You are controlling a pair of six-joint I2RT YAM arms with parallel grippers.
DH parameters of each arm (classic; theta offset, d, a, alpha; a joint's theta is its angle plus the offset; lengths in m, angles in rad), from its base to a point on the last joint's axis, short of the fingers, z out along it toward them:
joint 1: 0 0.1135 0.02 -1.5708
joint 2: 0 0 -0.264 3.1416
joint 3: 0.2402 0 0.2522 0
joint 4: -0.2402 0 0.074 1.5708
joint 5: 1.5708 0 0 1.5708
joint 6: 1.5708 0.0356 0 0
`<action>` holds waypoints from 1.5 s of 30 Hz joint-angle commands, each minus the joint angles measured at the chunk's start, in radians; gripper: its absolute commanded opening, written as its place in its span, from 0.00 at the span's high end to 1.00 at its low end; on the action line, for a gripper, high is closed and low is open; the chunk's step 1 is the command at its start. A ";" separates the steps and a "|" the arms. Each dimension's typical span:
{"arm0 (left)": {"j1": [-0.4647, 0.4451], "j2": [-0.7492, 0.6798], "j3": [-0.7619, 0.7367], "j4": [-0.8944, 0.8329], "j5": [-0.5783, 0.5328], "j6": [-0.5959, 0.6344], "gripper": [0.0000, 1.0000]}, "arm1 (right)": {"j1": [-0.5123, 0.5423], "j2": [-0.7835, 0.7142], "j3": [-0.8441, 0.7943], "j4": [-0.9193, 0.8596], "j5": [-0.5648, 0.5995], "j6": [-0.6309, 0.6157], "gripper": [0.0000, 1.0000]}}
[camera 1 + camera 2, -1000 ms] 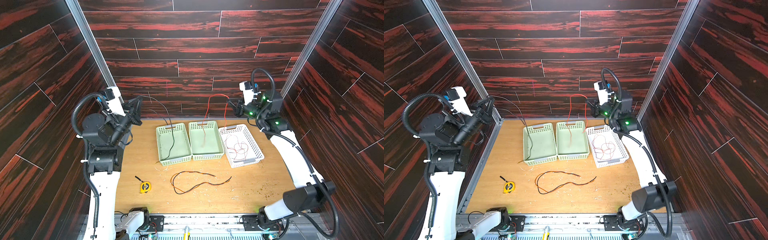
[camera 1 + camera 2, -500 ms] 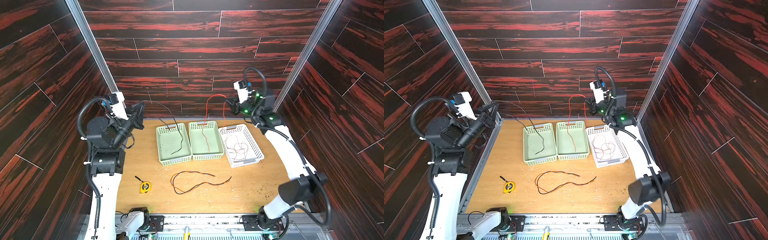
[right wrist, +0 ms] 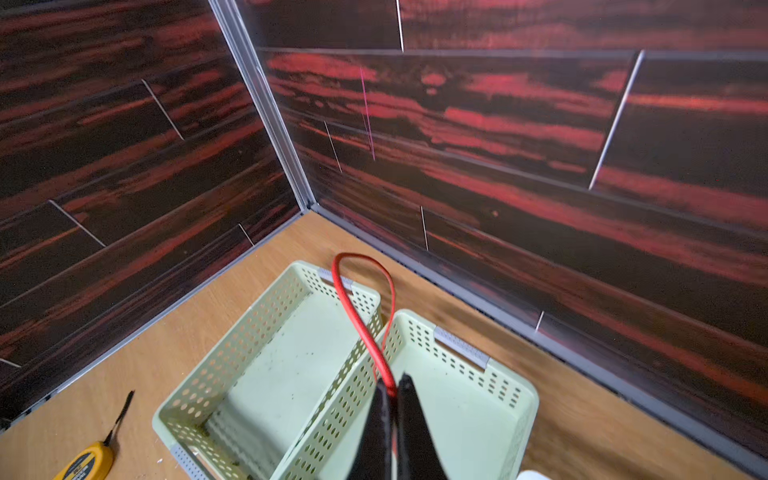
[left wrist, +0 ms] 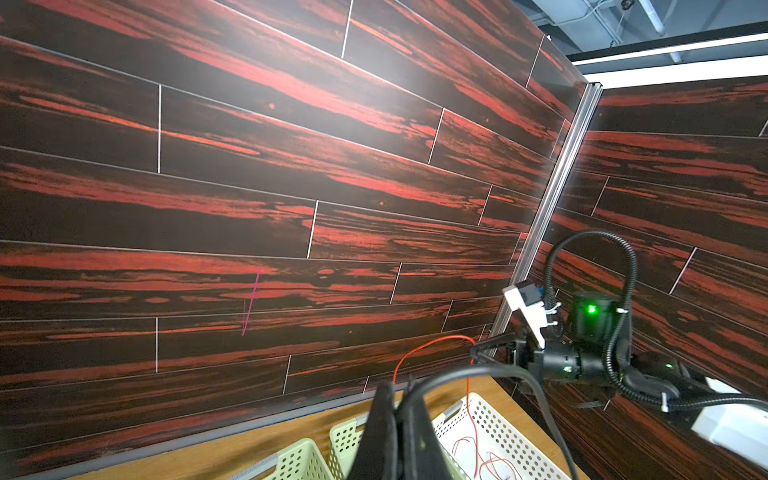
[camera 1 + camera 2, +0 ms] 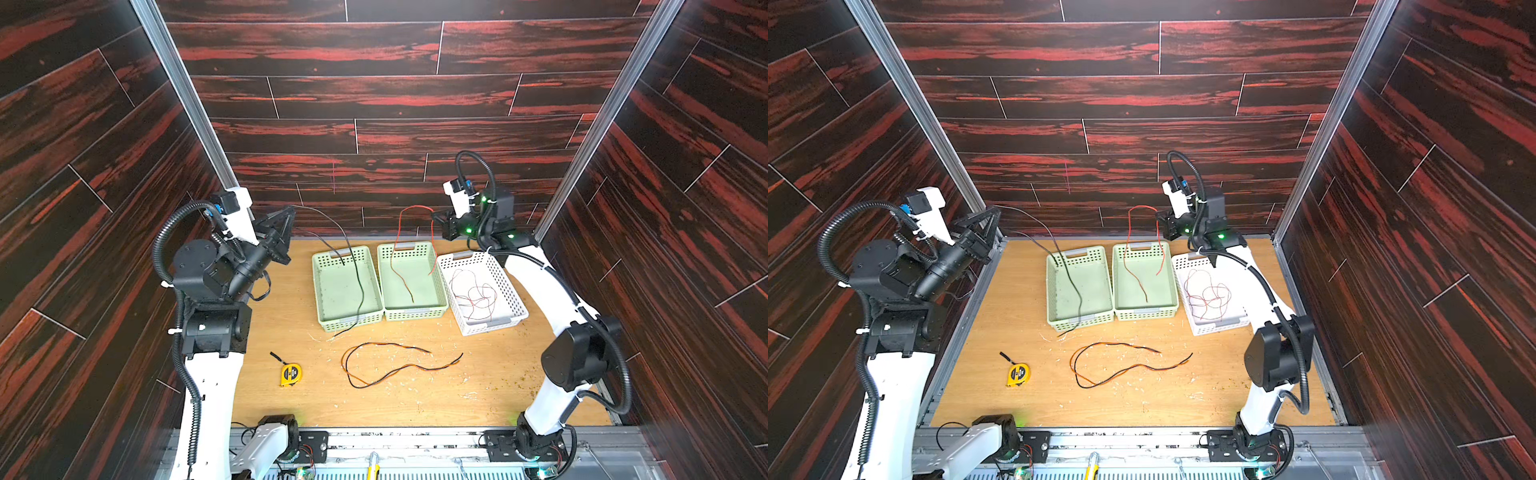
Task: Untangle the cables
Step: 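Lower the red wire into the middle green basket with the right gripper, then open the right gripper to drop the red wire, then raise it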
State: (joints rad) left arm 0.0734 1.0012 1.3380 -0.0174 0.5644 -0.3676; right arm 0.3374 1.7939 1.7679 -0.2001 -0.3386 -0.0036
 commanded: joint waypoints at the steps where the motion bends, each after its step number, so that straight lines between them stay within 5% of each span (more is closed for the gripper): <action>1: -0.004 -0.019 -0.013 0.043 0.019 -0.010 1.00 | 0.025 0.041 -0.035 0.066 0.042 0.005 1.00; 19: -0.014 -0.021 -0.012 0.052 0.022 -0.025 1.00 | 0.110 0.138 -0.391 0.361 0.207 0.026 1.00; 35: -0.030 -0.008 -0.002 0.057 0.026 -0.028 1.00 | 0.120 0.229 -0.388 0.250 0.235 0.039 1.00; 45: -0.034 -0.007 0.001 0.056 0.019 -0.021 1.00 | 0.121 0.142 -0.414 0.255 0.241 0.019 1.00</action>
State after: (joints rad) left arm 0.0444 0.9997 1.3239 0.0013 0.5758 -0.3862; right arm 0.4488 1.9808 1.3582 0.0658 -0.0921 0.0284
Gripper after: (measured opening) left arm 0.062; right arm 0.054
